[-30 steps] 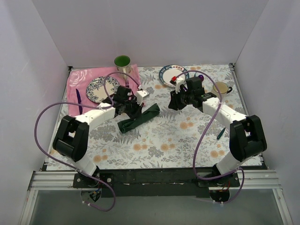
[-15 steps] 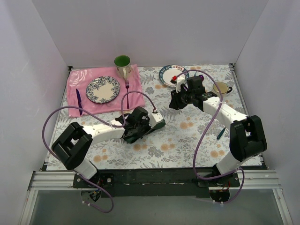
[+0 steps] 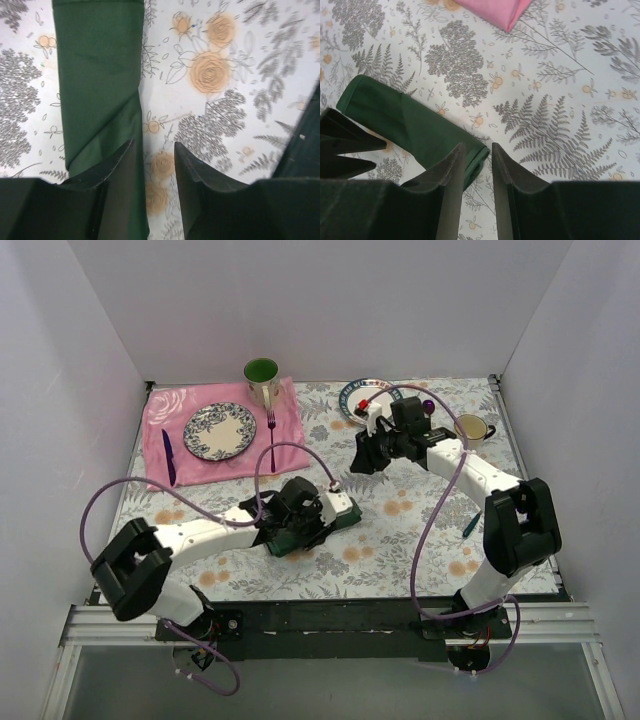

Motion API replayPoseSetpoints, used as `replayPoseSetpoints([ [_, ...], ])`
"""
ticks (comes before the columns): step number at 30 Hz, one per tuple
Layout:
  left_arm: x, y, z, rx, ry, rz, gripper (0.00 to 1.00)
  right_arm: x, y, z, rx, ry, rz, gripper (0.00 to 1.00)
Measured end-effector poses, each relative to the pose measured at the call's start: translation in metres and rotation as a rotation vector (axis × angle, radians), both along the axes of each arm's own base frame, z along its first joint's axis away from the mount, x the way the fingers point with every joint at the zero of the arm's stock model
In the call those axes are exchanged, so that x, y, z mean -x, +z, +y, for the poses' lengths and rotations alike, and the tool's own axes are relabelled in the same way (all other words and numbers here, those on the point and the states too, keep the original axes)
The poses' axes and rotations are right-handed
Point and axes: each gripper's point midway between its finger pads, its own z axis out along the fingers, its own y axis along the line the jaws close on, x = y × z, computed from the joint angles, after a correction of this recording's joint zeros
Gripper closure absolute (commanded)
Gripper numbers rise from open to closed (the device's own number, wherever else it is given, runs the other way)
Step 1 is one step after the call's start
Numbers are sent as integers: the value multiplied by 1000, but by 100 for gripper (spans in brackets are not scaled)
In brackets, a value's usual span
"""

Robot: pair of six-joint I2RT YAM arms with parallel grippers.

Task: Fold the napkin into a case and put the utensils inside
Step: Turn over the smaller rectangle-folded napkin at the center of the board, then rotate the smaller rectangle-folded napkin at the center of the board.

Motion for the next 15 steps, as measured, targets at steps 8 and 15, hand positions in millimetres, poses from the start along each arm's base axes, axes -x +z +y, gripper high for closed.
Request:
replayPoseSetpoints([
  [8,-14,44,41,107,43,83,76,46,-27,49,13,214,99,68],
  [15,-5,16,71,15,43,198,82,78,-59,50,68,290,189,68],
])
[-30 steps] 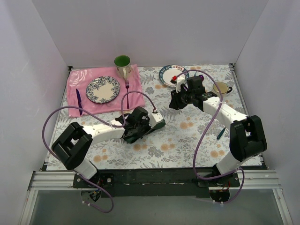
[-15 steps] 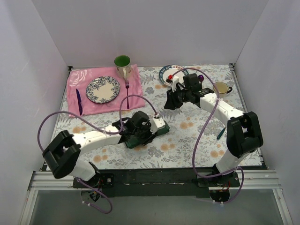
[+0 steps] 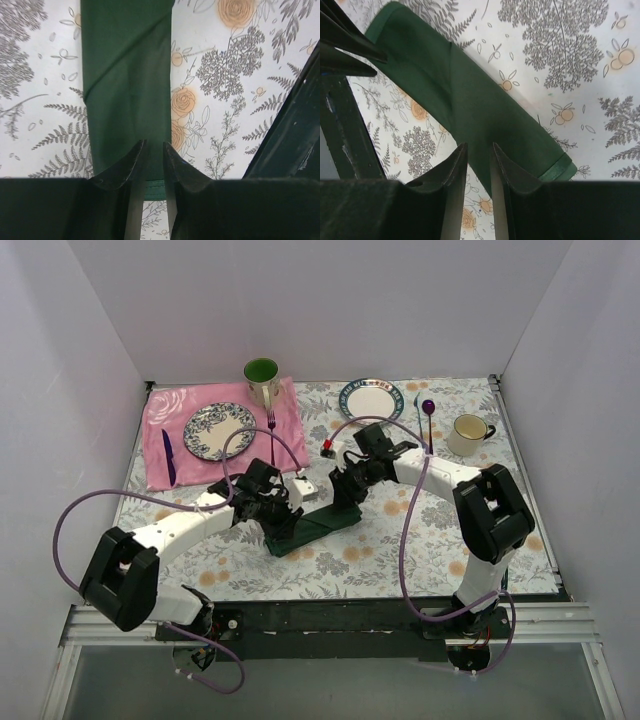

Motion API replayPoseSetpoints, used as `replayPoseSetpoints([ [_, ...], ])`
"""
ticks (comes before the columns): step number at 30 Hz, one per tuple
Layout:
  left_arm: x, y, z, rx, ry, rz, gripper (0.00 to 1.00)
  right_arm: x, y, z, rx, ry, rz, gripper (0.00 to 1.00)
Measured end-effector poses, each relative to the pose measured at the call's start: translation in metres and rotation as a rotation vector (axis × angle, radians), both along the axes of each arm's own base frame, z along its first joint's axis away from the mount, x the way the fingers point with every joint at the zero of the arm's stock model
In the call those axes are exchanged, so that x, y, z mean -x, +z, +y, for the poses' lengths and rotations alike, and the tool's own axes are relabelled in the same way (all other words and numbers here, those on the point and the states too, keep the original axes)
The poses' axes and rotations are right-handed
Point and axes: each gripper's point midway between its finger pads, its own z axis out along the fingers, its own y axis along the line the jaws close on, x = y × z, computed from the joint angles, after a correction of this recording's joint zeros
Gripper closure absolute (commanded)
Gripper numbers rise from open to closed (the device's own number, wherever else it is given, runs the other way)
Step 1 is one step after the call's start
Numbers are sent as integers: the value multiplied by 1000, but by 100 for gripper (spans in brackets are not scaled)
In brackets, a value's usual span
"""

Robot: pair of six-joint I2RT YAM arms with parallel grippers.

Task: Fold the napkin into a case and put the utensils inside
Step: Rotate the smaller rectangle-folded napkin at the center of the board.

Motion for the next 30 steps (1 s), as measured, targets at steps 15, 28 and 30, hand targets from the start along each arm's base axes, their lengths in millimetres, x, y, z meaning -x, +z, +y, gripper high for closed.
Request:
replayPoseSetpoints([
  [15,14,-54,20,-130,3,96,84,21,-49,-26,113,18,48,67],
  [28,-64,-30,39,-45,138,-9,57,91,-11,-11,-14,89,134,38],
  [30,-76,-13,42,-9,152,-50,57,89,10,-7,-56,91,126,36],
])
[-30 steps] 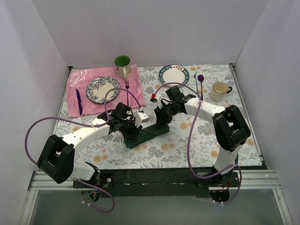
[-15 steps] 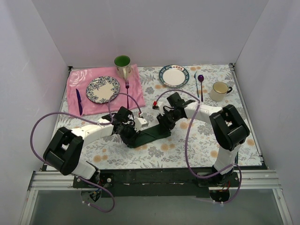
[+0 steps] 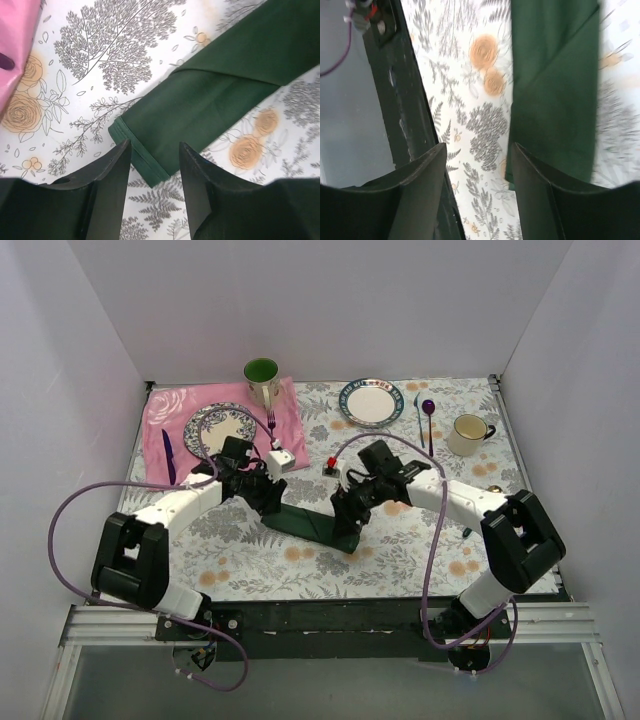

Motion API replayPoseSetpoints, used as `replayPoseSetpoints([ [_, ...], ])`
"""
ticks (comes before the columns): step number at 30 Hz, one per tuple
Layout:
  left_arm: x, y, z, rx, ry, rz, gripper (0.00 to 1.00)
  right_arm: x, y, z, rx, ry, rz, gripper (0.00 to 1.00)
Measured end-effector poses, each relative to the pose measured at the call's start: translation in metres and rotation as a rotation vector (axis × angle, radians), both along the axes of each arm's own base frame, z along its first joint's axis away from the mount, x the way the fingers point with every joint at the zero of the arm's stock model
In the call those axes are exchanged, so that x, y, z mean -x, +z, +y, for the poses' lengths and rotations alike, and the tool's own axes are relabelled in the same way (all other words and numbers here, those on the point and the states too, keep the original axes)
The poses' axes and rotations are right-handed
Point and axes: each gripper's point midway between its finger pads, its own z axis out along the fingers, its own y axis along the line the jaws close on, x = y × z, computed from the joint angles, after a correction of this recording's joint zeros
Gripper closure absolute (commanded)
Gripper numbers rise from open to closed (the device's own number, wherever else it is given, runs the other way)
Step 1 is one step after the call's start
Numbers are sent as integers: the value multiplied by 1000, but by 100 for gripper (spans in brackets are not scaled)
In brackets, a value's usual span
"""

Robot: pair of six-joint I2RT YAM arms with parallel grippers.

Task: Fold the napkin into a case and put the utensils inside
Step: Rotate the smaller rectangle-folded napkin at the center of the board.

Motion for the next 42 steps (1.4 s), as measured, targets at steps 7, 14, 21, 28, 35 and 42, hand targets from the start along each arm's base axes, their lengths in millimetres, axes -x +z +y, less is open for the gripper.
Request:
replayPoseSetpoints([
  [7,17,30,2,42,-20,-31,62,-53,36,-6,-33,-88,-155,28],
  [14,34,4,11,-9,40,102,64,-70,-4,-21,121,-87,-199,12],
  [21,47,-28,22,-85,82,210,63,-60,-26,-30,171,-46,-163,1],
  [28,36,-41,19,-100,116,249,63,-27,-38,-29,145,14,-70,1],
  [35,-4,-39,-12,-63,108,198,63,9,-46,-21,116,55,20,1],
  [42,-38,-38,-46,-1,120,153,61,26,-44,-15,85,40,47,1],
])
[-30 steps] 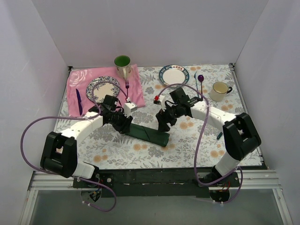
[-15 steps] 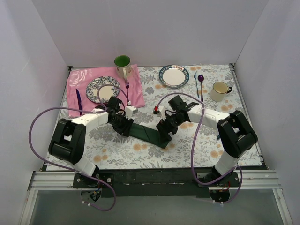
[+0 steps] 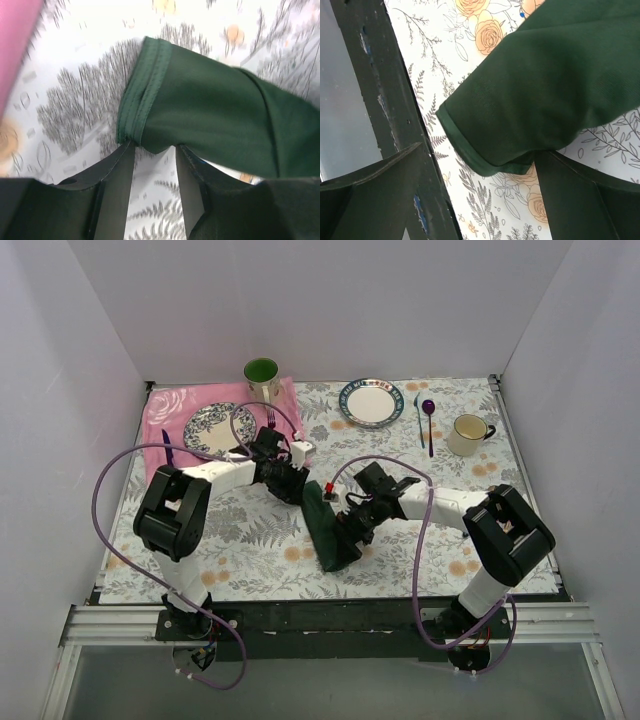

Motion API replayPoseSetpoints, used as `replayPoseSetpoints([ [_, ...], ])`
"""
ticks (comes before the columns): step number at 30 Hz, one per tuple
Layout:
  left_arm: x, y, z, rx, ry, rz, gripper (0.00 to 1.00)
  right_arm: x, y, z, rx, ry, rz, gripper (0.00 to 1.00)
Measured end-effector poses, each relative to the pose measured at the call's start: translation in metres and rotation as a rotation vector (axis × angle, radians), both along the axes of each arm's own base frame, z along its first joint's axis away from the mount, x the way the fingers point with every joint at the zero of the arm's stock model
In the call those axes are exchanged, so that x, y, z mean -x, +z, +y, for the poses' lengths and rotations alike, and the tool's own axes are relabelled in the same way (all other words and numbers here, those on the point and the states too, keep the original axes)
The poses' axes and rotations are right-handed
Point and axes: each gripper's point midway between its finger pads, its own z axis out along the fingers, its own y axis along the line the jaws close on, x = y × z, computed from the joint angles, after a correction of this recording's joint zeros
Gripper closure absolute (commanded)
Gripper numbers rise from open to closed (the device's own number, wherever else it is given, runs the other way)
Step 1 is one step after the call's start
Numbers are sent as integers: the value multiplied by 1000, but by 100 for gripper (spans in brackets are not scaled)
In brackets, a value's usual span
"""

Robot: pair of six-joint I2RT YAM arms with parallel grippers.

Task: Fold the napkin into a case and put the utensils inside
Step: Rotate the smaller rectangle-folded napkin at the center of the board, then pick up the fork from the corner of the board.

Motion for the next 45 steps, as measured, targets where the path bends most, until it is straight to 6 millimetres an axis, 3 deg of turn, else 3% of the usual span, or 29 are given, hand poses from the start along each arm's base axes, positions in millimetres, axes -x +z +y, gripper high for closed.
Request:
replayPoseSetpoints([
  [7,-23,2,-20,65,44,-7,60,-1,1,5,-2,-41,12,1],
  [12,-36,3,-37,98,37,-3,58,-16,1,-2,22,-96,-28,1],
  [16,-41,6,-44,108,39,1,50,-54,14,-27,39,-198,-153,1],
  [20,-42,13,-42,107,57,-7,34,-105,59,-62,28,-320,-337,1],
  [21,-44,19,-41,110,64,-16,17,-119,76,-71,22,-353,-398,1],
  [23,-49,40,-37,124,83,-66,2,-140,112,-84,6,-406,-517,1],
  [25,-54,76,-31,152,111,-155,2,-152,152,-98,-5,-459,-650,1],
  [27,-56,129,-24,206,143,-273,2,-152,183,-115,8,-507,-749,1],
  [29,-55,193,-15,281,176,-420,2,-148,200,-136,56,-561,-805,1],
  [31,-48,247,-5,350,208,-540,2,-145,200,-164,141,-631,-803,2],
  [33,-39,279,2,394,242,-603,2,-143,189,-202,259,-720,-771,3],
  [35,-34,293,7,415,272,-624,2,-138,171,-241,395,-803,-735,4],
  [37,-33,289,9,414,294,-608,2,-124,146,-282,528,-885,-660,5],
  [40,-28,259,11,381,321,-525,2,-99,116,-323,668,-976,-536,10],
  [43,-23,235,13,353,341,-447,2,-85,101,-347,747,-1056,-456,19],
  [45,-21,232,13,350,350,-428,2,-82,94,-359,776,-1106,-413,25],
])
